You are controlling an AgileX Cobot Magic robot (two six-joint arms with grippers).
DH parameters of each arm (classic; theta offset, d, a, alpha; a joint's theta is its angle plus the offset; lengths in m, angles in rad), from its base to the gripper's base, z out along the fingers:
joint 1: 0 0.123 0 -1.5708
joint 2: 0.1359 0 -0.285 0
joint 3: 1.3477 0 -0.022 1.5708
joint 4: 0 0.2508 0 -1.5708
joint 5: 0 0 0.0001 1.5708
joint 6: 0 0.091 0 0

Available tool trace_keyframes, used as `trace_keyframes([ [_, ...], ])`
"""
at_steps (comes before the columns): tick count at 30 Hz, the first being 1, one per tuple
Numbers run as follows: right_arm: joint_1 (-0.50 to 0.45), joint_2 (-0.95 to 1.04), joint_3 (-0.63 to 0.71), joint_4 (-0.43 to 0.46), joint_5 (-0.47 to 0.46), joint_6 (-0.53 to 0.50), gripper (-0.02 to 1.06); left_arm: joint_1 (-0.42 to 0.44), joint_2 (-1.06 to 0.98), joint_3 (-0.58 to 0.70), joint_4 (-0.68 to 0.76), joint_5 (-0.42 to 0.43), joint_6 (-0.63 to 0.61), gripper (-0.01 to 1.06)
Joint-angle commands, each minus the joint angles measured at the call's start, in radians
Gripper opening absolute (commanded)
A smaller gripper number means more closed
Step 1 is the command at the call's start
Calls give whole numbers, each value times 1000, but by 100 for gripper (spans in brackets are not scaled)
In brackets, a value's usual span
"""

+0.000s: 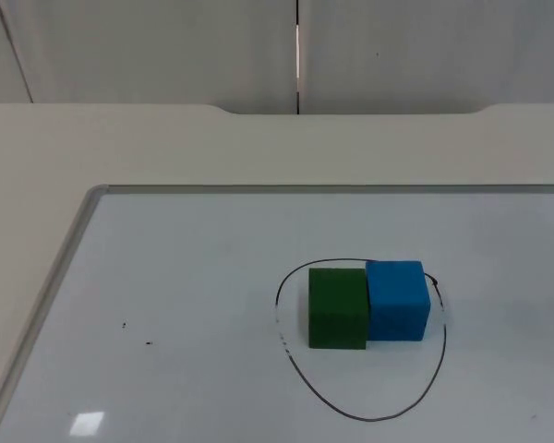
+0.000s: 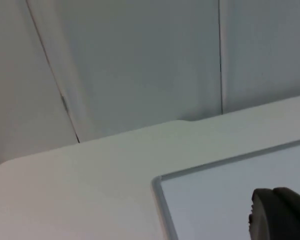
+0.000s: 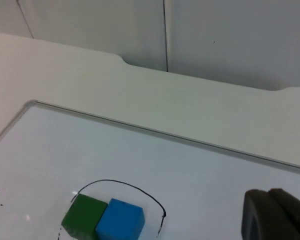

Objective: Push the two cubes into the marked area.

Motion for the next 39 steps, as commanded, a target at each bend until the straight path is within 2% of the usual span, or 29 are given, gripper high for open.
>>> trace_keyframes([
  [1,-3,-40,24,-6,4,-17,0,1,-4,-26,-8,66,10,0],
  [7,-3,-160,70,1,4,-19,0,1,-4,-39,-66,185,81,0],
  [9,-3,-217,90,1,4,-19,0,1,-4,-39,-60,198,81,0],
  [15,-3,-304,108,38,45,-41,0,1,-4,-39,-68,207,73,0],
  [24,-3,-450,124,80,207,-115,0,1,-4,-39,19,225,-3,0],
  [28,-3,-528,164,82,218,-117,0,1,-4,-37,28,223,-23,0],
  [32,-3,-611,190,116,234,-132,0,1,-4,-34,100,208,-80,0],
  [35,-3,-660,190,156,285,-198,0,1,-4,-33,128,203,-106,0],
  [39,-3,-704,190,183,356,-237,0,1,-4,-33,101,207,-101,0],
])
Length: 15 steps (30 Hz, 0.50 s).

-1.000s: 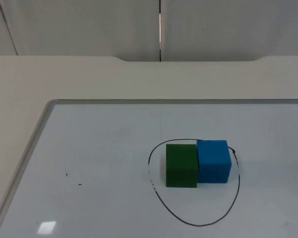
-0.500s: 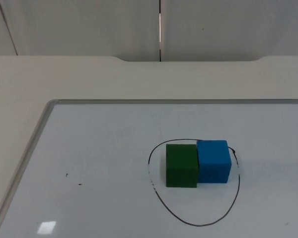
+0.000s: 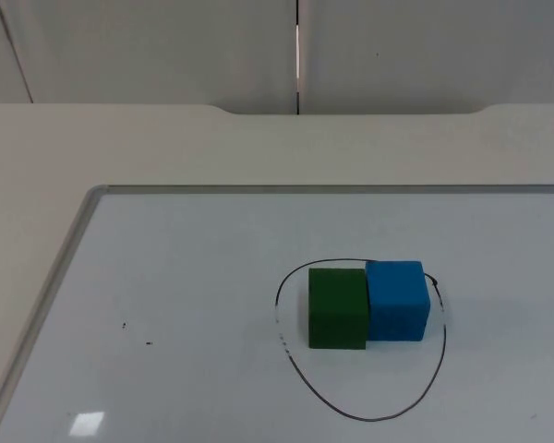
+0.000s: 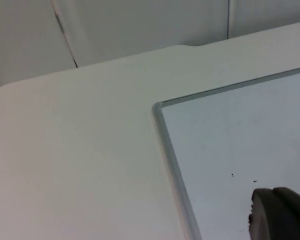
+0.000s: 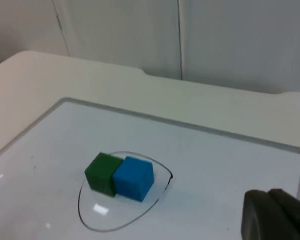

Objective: Push the two cubes into the marked area.

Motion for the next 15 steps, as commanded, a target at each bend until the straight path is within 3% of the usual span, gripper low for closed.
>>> trace_keyframes([
  [1,-3,-10,2,22,36,-33,0,1,-4,-2,-20,-6,3,0],
  [6,-3,-10,4,55,67,-65,0,1,-4,4,-89,-10,41,0],
  [15,-3,-10,4,50,67,-64,0,1,-4,4,63,-45,-60,0],
])
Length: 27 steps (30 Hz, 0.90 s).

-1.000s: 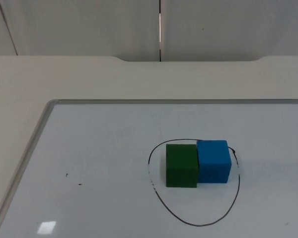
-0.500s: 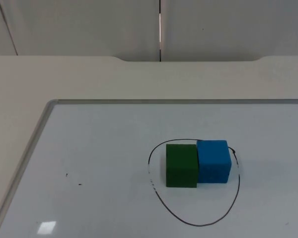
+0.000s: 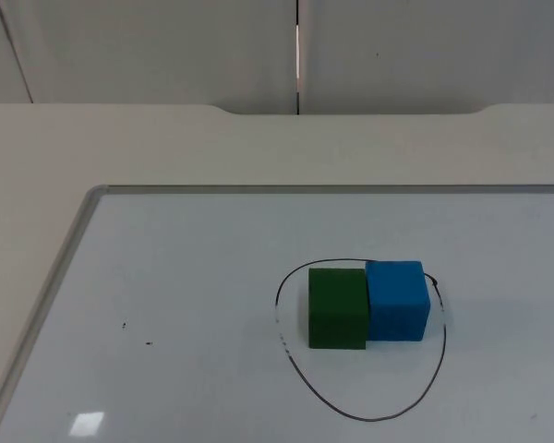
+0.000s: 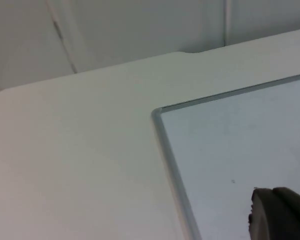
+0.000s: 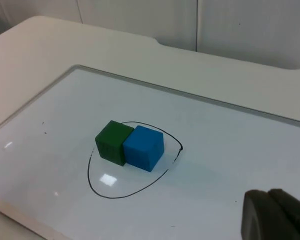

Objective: Push the two cubes into the marked area.

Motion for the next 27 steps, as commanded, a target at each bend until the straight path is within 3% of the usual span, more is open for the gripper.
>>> trace_keyframes([
  [1,-3,-3,3,-2,0,-8,0,1,-4,4,54,-28,-43,0],
  [11,-3,-3,3,-24,-41,2,0,1,-4,41,69,-36,-69,0],
  [14,-3,-3,3,-25,-45,2,0,1,-4,60,136,10,-132,0],
  [27,-3,-3,3,-25,-43,10,0,1,-4,71,224,17,-241,0],
])
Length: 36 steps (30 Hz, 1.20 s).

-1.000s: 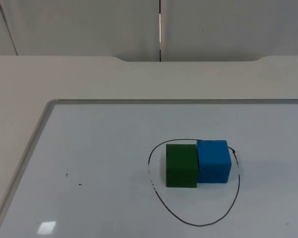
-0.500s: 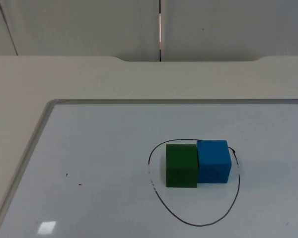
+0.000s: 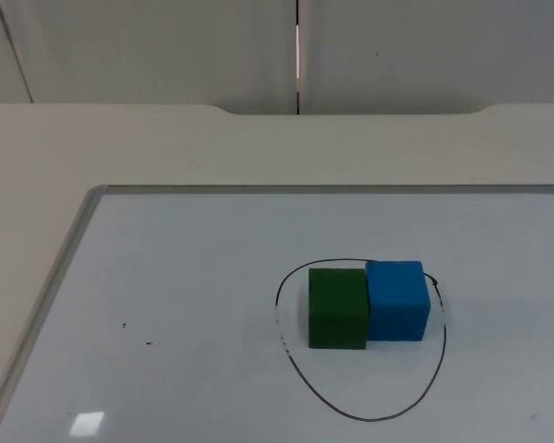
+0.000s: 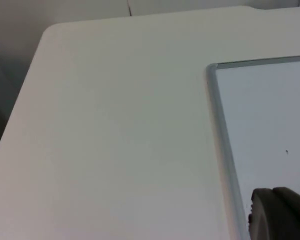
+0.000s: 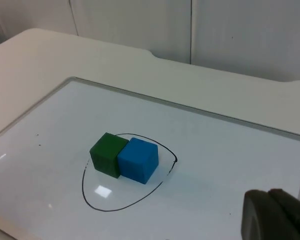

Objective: Push the two cubes into the marked area.

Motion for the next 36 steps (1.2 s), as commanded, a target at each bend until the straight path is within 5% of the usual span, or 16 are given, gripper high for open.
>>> trace_keyframes([
  [1,-3,-3,3,-6,-2,0,0,1,-4,6,53,1,-61,0],
  [12,-3,-3,49,41,83,-70,0,1,-4,6,41,1,-70,0],
  [17,-3,-3,50,130,87,-189,0,1,-4,6,40,1,-67,0],
  [36,-3,-3,50,107,87,-190,0,1,-4,6,40,1,-67,0],
])
